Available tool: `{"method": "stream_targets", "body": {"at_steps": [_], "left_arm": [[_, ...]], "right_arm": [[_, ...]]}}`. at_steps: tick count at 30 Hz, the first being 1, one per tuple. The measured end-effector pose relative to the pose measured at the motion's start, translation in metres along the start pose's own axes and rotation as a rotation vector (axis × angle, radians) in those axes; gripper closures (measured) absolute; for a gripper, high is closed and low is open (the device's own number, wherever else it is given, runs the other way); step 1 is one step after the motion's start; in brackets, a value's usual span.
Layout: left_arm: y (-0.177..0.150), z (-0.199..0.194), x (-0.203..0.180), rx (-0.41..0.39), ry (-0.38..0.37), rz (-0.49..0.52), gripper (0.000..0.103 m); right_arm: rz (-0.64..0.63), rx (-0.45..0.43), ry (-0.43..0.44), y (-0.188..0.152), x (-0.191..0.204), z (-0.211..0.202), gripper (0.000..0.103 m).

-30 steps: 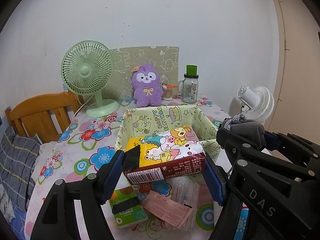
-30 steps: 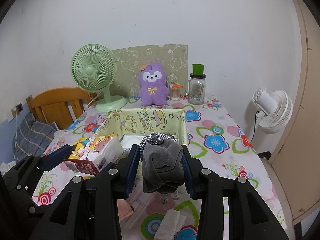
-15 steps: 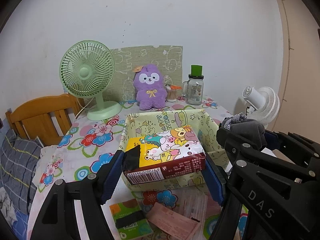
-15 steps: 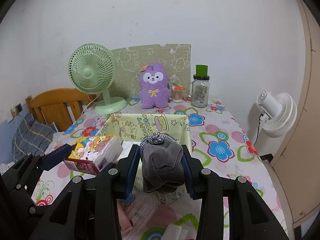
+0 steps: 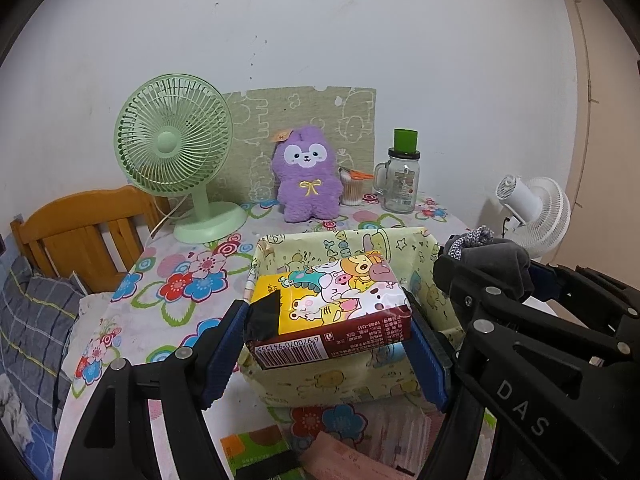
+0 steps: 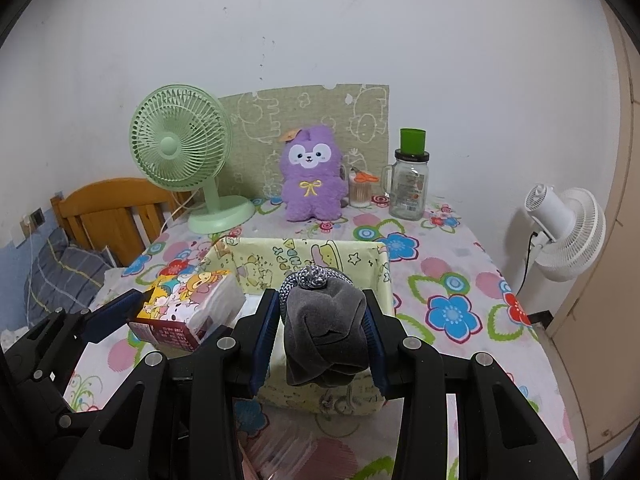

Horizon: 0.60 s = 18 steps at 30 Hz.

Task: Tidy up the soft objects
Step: 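Lift the grey sock and snack box with both tools over the yellow box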

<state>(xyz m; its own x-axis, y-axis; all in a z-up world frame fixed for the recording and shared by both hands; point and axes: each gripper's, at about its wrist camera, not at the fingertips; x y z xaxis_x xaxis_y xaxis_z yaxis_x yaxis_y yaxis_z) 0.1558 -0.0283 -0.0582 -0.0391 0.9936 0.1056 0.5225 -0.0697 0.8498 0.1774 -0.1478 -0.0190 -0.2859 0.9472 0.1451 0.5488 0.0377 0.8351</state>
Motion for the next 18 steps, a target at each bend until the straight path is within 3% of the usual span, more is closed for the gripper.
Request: {"method": "stream_targets", "body": {"at_steps": [18], "left_arm": [[0.016,0.041,-0.001,0.029,0.008,-0.011,0.024]], "right_arm": [[0.017,0.011,-0.002,0.018,-0.014,0.043,0.059]]}}
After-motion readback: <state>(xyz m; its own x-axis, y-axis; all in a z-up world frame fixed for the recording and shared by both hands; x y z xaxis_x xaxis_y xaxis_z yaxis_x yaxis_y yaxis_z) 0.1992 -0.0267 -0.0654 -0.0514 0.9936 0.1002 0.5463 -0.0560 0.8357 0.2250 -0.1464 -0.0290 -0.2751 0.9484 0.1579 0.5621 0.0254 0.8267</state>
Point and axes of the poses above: each gripper's, at about its wrist camera, not at the fingertips, and z roughly the way its jaws point, x to its left, y to its top, and after that the axes turned 10 degrees about y, right-handed
